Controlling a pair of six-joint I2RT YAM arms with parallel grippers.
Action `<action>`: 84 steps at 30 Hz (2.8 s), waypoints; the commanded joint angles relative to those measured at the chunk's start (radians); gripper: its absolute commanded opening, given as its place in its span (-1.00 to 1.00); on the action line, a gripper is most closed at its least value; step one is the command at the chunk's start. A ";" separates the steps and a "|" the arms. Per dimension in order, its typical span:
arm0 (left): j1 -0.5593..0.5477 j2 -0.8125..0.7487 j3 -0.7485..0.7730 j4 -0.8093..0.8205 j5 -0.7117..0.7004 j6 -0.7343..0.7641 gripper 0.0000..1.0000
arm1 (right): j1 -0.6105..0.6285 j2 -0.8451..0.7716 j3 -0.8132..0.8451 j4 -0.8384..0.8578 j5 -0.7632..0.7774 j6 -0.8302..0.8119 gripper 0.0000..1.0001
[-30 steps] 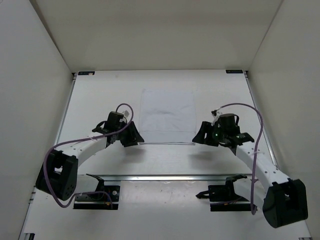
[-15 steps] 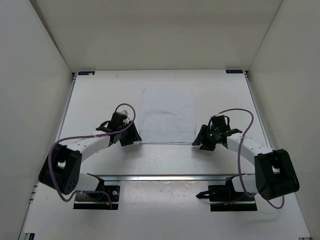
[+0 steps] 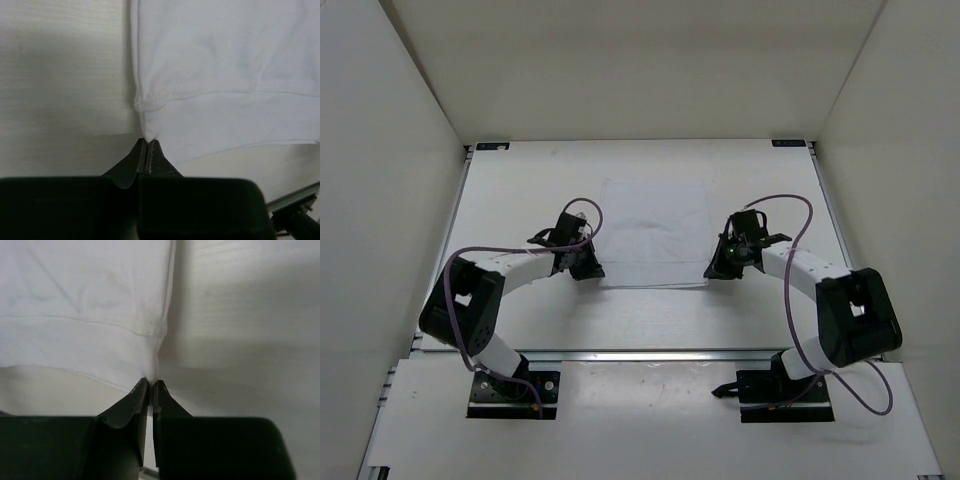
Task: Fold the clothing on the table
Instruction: Fold the skirt
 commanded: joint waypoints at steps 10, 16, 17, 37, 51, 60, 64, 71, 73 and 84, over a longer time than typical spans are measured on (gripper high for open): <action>-0.092 -0.544 -0.201 -0.284 0.117 0.003 -1.00 | 0.132 -0.481 -0.128 -0.400 -0.083 0.055 -1.00; -0.056 -0.732 -0.253 -0.330 0.154 -0.051 -1.00 | 0.120 -0.614 -0.175 -0.458 -0.172 0.103 -1.00; -0.028 -0.709 -0.232 -0.312 0.165 -0.051 -1.00 | 0.098 -0.608 -0.159 -0.443 -0.186 0.084 -1.00; 0.284 0.178 0.387 -0.002 0.273 -0.047 0.27 | -0.353 0.121 0.377 -0.007 -0.236 -0.134 0.00; 0.158 0.093 0.058 0.076 0.038 -0.048 0.41 | -0.147 0.132 0.015 0.257 -0.046 0.139 -0.10; 0.098 0.231 0.151 0.084 0.048 -0.051 -1.00 | -0.190 0.192 0.133 0.213 0.006 0.032 -1.00; 0.089 0.213 0.092 0.141 0.056 -0.076 -1.00 | -0.171 0.203 0.294 0.105 0.012 -0.165 -1.00; 0.075 0.244 0.118 0.145 0.081 -0.069 -1.00 | 0.058 0.297 0.647 -0.019 -0.066 -0.376 -1.00; 0.072 0.248 0.124 0.144 0.084 -0.073 -1.00 | 0.127 0.346 0.711 -0.048 -0.087 -0.403 -0.99; 0.096 0.242 0.101 0.155 0.127 -0.057 -1.00 | 0.394 0.550 0.808 -0.012 -0.190 -0.390 -1.00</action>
